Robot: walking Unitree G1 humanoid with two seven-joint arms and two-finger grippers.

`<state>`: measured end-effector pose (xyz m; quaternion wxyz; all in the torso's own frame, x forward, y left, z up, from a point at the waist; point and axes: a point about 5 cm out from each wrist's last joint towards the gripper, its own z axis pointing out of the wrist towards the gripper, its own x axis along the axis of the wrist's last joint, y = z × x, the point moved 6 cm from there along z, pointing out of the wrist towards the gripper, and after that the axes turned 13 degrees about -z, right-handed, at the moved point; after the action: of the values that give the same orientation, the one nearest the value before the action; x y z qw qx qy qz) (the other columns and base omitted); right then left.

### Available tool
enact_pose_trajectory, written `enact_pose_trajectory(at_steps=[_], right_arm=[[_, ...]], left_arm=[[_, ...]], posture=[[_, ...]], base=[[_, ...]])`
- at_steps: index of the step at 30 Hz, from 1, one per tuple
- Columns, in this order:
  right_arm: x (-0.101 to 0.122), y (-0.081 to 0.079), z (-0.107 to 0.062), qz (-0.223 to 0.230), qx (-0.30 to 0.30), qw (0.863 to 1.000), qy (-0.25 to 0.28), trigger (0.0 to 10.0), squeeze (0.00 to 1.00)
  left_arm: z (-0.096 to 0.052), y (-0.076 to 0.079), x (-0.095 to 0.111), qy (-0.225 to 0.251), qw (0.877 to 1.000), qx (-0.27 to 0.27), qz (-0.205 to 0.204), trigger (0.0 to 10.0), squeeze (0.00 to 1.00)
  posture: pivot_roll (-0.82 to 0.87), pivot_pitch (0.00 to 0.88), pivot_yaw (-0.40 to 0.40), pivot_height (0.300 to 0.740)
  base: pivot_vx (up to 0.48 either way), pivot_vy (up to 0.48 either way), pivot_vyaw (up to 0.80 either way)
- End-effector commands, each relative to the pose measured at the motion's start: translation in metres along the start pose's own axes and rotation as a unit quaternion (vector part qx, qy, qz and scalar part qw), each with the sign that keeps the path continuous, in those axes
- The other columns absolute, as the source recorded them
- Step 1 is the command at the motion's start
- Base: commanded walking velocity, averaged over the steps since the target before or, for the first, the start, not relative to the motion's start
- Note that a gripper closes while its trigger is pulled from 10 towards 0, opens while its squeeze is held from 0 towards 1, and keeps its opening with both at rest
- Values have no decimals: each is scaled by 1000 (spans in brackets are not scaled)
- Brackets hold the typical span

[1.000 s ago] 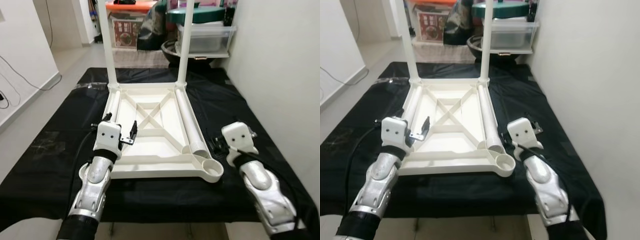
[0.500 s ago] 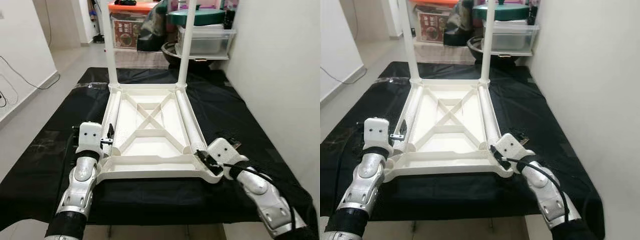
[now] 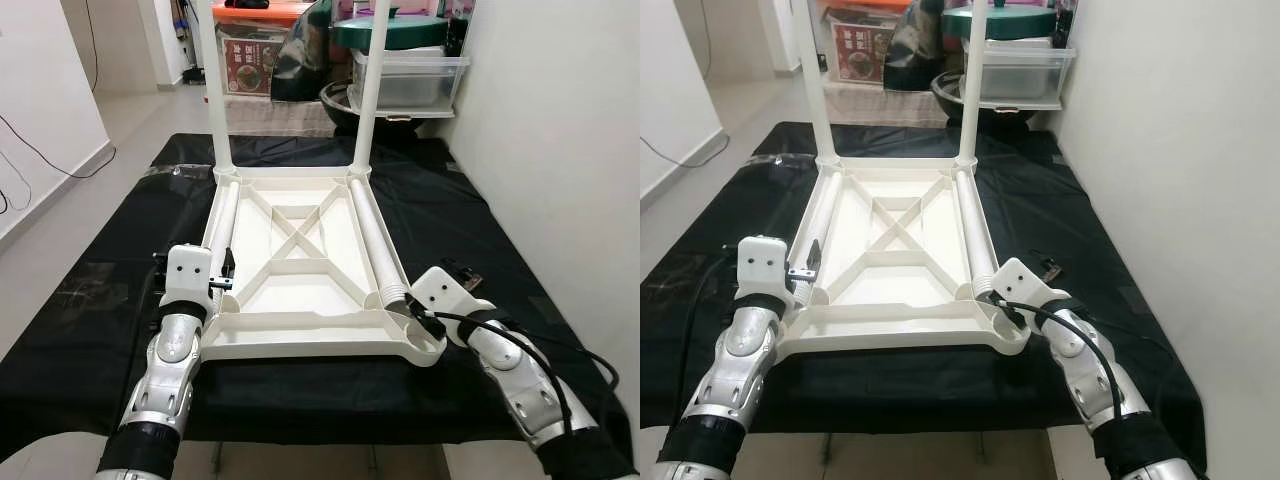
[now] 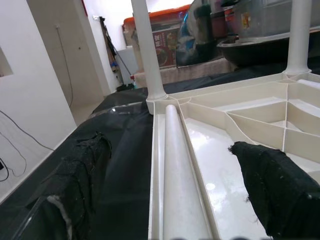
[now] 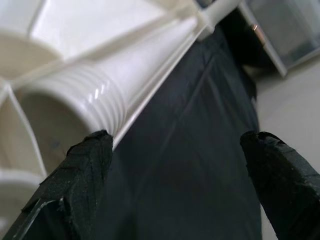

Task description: Building children table

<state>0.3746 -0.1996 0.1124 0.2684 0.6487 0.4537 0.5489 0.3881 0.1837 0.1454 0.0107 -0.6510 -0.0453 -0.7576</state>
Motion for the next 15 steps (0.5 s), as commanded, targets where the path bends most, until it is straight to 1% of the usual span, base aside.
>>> enact_pose_trajectory(at_steps=[1, 2, 3, 4, 5, 6, 9, 12, 15], right_arm=[[-6, -9, -2, -6, 25, 1000, -7, 10000, 0], [0, -8, -4, 8, 32, 999, 10, 10000, 0], [0, -8, -4, 8, 32, 999, 10, 10000, 0], [11, -10, -7, 24, 46, 998, 39, 10000, 0], [11, -10, -7, 24, 46, 998, 39, 10000, 0], [18, -11, -9, 35, 55, 996, 59, 10000, 0], [22, -13, -9, 35, 60, 995, 66, 10000, 0], [23, -14, -4, 25, 58, 996, 62, 10000, 0], [23, -15, -2, 21, 58, 996, 59, 10000, 0]], left_arm=[[0, -2, -2, -1, 1000, 3, 6, 10000, 0], [-1, 0, -2, -2, 1000, 2, 5, 10000, 0], [-1, 0, -2, -2, 1000, 2, 5, 10000, 0], [-2, 0, -3, -3, 1000, 1, 4, 10000, 0], [-2, 0, -3, -3, 1000, 1, 4, 10000, 0], [-3, 1, -4, -3, 1000, 1, 4, 10000, 0], [-3, 1, -6, -6, 1000, 1, 4, 10000, 0], [0, 5, -4, -5, 1000, -4, 2, 10000, 0], [1, 6, -3, -4, 1000, -4, 2, 10000, 0]], posture=[[71, 0, -67, 740], [68, 0, -67, 740], [68, 0, -67, 740], [63, 0, -65, 740], [63, 0, -65, 740], [63, 0, -65, 740], [57, 0, -63, 740], [59, 0, -63, 740], [59, 0, -63, 740]], base=[[0, 0, 0], [0, 0, 0], [0, 0, 0], [0, 0, 0], [0, 0, 0], [0, 0, 0], [0, 0, 0], [0, 0, 0], [0, 0, 0]])
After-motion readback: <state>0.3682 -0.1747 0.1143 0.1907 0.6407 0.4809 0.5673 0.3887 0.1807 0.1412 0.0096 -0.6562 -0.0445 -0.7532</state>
